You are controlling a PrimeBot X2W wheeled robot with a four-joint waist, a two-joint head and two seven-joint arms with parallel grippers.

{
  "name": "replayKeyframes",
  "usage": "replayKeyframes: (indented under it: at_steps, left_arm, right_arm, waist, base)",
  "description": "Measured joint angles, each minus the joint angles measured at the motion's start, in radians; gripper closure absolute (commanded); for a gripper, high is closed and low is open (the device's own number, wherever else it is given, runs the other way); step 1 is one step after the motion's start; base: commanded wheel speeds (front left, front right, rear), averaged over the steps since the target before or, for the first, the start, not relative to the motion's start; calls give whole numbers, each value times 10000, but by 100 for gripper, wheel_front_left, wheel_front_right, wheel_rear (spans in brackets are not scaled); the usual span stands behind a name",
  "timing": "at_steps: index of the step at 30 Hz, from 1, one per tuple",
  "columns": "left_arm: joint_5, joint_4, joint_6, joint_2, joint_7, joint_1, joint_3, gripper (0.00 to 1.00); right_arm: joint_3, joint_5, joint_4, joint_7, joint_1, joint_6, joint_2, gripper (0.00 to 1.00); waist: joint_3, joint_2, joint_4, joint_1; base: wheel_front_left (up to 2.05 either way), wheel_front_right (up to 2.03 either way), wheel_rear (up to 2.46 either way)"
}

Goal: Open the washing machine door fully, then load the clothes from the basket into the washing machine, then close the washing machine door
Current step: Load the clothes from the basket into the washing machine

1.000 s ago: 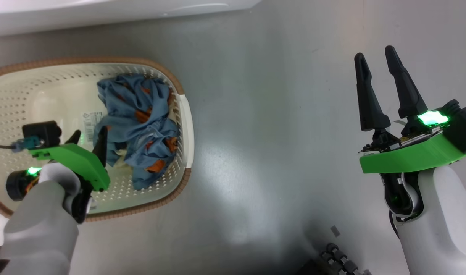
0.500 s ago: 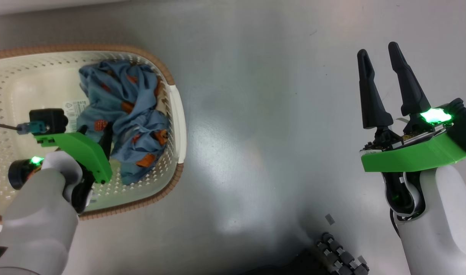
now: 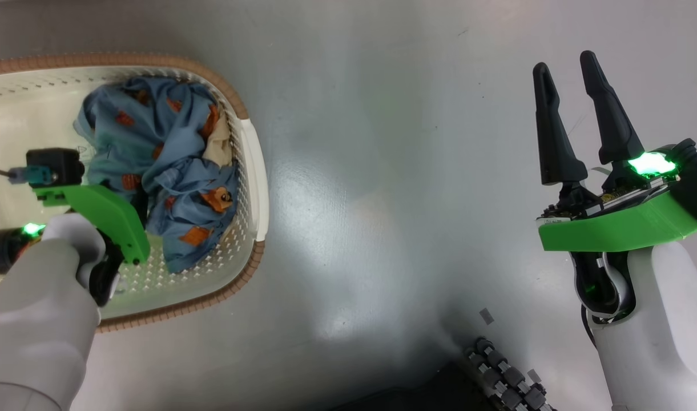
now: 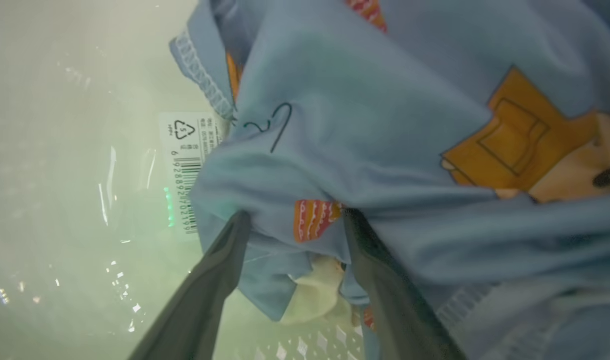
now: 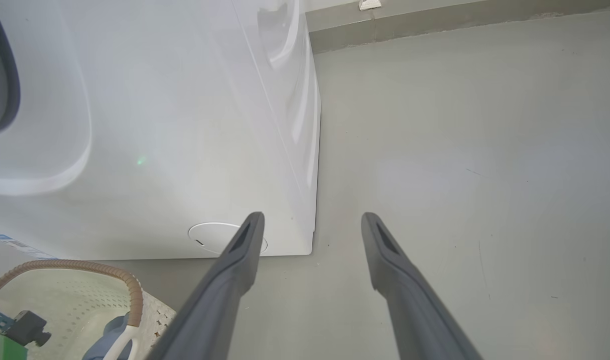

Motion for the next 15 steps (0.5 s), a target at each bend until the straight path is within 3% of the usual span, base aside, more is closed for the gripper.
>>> replayKeyframes:
  at_steps: [2,3,6,15]
  left_arm:
    - [-65,6,0,-23,-2,-92,-107,2]
    - [-92,2,0,-25,-2,-118,-148,39]
    - [-222,4,0,-25,-2,-121,-299,100]
    - [-679,-58,0,8,-59,-120,-669,100]
  right_arm:
    - [2,0,0,0,0,0,4,0]
    - [8,0,2,0,-1,0,4,0]
    - [31,0,10,0,-2,0,8,0]
    - [42,0,52,0,-3,0,6,0]
  waist:
    - [13,0,21,0]
    - [11,0,30,0]
    - [-17,0,45,0]
    - [-142,0,80,0]
  base:
    - [0,0,0]
    - [0,0,0]
    - [0,0,0]
    - [0,0,0]
